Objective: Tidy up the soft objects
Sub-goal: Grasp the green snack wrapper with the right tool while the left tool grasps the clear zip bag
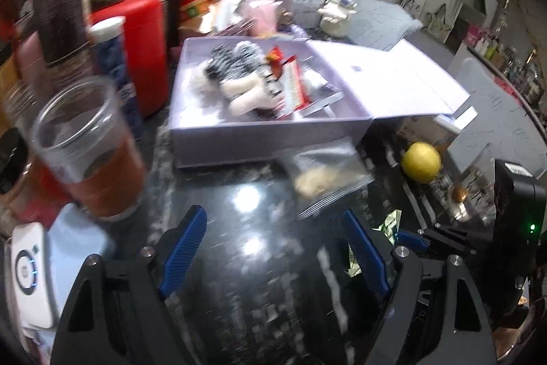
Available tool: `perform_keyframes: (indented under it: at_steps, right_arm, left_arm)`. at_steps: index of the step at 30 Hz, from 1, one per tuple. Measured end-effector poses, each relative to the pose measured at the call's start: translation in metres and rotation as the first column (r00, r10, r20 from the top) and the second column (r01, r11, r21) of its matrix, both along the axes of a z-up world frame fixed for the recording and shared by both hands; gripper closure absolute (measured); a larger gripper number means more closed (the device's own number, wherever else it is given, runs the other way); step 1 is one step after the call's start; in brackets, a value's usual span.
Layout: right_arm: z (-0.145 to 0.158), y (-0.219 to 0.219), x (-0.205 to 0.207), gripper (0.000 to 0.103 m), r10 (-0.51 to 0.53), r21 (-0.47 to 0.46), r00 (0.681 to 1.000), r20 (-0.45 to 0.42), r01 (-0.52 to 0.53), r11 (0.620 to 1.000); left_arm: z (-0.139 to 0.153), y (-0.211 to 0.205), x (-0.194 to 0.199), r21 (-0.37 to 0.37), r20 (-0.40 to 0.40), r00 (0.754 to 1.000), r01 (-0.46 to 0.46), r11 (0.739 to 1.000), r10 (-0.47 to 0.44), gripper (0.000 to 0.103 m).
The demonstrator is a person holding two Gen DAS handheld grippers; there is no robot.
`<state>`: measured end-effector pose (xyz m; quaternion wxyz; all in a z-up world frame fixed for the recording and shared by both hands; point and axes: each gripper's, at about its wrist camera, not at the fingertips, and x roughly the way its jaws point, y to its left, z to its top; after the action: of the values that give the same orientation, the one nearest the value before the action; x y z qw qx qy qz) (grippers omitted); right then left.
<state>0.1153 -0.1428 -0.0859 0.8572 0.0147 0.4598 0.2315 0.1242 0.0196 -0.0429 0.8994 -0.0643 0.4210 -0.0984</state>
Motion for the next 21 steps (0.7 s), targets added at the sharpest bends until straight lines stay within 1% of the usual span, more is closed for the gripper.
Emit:
perform_keyframes:
  at_steps: [3,6,10,14,16,17,21]
  right_arm:
    - [0.005,-0.021,0.0,0.07,-0.045,-0.005,0.999,0.018,0.045,0.999]
    - [0.007,-0.038,0.003,0.07,-0.082,-0.009,0.996,0.027,0.082,0.997]
    - [0.001,-0.052,0.008,0.07,-0.117,-0.017,0.993,0.023,0.117,0.993]
    - [-0.005,-0.065,0.01,0.07,-0.142,-0.018,0.99,0.011,0.142,0.99]
    - [-0.008,-0.07,0.011,0.07,-0.149,-0.007,0.989,0.004,0.149,0.989]
    - [-0.008,-0.072,0.011,0.07,-0.149,-0.002,0.989,0.002,0.149,0.989]
    - [-0.008,-0.072,0.013,0.07,-0.136,-0.004,0.991,0.005,0.136,0.991]
  left_arm:
    - [0.001,-0.02,0.01,-0.018,0.0,0.999,0.038,0.999,-0.038,0.021]
    - [0.0,-0.035,0.02,-0.024,0.007,0.998,0.057,0.998,-0.056,0.021]
    - [-0.008,-0.055,0.04,-0.02,-0.021,0.997,0.076,0.997,-0.077,0.021]
    - [-0.018,-0.066,0.059,0.003,-0.039,0.998,0.045,0.999,-0.045,0.021]
    - [-0.021,-0.065,0.067,-0.02,-0.057,0.998,0.024,0.999,-0.026,0.021]
    - [-0.022,-0.064,0.07,-0.032,-0.053,0.999,0.005,0.999,-0.007,0.021]
    - [-0.029,-0.063,0.082,-0.034,-0.077,0.996,-0.042,0.999,0.039,0.021]
